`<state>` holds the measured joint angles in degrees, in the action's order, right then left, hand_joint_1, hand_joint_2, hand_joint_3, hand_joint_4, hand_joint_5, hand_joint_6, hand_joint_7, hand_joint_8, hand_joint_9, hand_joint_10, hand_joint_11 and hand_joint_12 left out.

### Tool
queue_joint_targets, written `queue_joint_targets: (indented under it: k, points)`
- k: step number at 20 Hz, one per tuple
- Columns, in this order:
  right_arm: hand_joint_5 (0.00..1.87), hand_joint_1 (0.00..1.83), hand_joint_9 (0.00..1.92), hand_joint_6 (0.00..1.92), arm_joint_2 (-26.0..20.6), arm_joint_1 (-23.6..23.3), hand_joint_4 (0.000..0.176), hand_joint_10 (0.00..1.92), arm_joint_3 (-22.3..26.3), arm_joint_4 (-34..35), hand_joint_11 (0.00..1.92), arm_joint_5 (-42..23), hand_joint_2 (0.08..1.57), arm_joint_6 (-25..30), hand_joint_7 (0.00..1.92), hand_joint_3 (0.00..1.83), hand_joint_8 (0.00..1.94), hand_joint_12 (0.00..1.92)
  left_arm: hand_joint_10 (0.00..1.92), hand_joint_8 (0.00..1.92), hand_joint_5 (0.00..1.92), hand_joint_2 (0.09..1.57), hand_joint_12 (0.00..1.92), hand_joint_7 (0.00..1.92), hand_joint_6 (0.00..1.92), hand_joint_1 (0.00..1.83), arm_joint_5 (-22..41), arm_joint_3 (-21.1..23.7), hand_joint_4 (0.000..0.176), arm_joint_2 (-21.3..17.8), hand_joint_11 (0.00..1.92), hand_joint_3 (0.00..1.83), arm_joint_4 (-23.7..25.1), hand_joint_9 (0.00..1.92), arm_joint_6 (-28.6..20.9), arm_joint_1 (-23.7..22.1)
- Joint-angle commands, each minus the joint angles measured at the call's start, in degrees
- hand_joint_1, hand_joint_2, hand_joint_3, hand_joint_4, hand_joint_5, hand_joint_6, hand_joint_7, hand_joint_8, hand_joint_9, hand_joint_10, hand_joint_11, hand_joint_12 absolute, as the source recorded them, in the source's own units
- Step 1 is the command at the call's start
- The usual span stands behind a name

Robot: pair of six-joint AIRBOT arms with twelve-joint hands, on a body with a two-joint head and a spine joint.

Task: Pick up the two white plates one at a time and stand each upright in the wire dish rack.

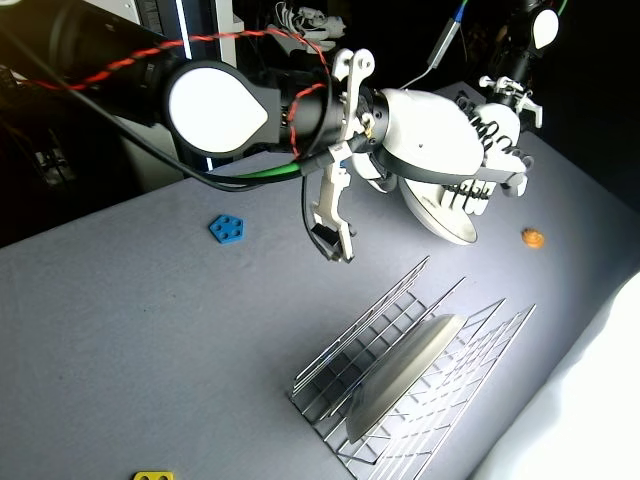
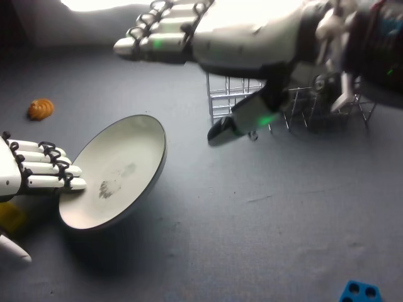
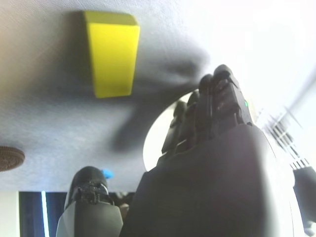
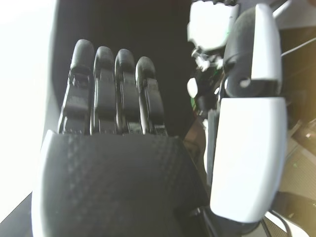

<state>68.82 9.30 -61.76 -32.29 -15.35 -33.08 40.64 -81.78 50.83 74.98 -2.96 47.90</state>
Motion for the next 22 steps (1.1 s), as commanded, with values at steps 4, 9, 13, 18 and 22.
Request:
queue_joint_targets:
  k: [4, 9, 13, 18, 22]
  points:
    - [0.0, 0.92, 0.0, 0.0, 3.5, 2.1, 0.0, 0.0, 0.0, 7.8, 0.0, -3.9, 0.83, -12.9, 0.0, 0.0, 0.0, 0.0, 0.0, 0.01, 0.02, 0.99, 0.0, 0.02, 0.01, 0.0, 0.9, -0.2, 0.0, 0.5, 0.01, 0.0, 0.8, 0.01, -0.1, 0.5]
    - [0.0, 1.02, 0.0, 0.0, 8.9, 4.5, 0.0, 0.0, -1.6, 8.1, 0.0, -3.4, 0.73, -17.4, 0.0, 0.0, 0.0, 0.0, 0.01, 0.01, 0.05, 1.0, 0.01, 0.04, 0.02, 0.0, 0.9, -0.1, 0.0, 0.6, 0.02, 0.0, 0.8, 0.03, -0.1, 0.5]
    - [0.0, 1.1, 0.0, 0.0, 13.3, 6.9, 0.0, 0.0, -4.8, 9.2, 0.01, -3.4, 0.8, -19.9, 0.0, 0.02, 0.0, 0.01, 0.0, 0.0, 0.0, 0.99, 0.0, 0.0, 0.0, 0.0, 0.9, -0.2, 0.0, 0.7, 0.0, 0.0, 0.8, 0.0, -0.1, 0.5]
    - [0.0, 1.16, 0.0, 0.0, 18.8, 8.4, 0.0, 0.0, -10.7, 9.6, 0.0, -5.6, 0.82, -21.3, 0.0, 0.01, 0.0, 0.0, 0.0, 0.0, 0.01, 0.98, 0.0, 0.0, 0.0, 0.0, 0.8, -0.2, 0.0, 0.7, 0.0, 0.0, 0.8, 0.0, -0.1, 0.5]
    - [0.0, 1.04, 0.0, 0.0, 22.7, 9.5, 0.0, 0.0, -14.5, 10.9, 0.01, -7.3, 0.9, -21.8, 0.0, 0.04, 0.0, 0.0, 0.0, 0.0, 0.01, 0.99, 0.0, 0.0, 0.0, 0.0, 0.8, -0.2, 0.0, 0.8, 0.0, 0.0, 0.8, 0.0, -0.1, 0.5]
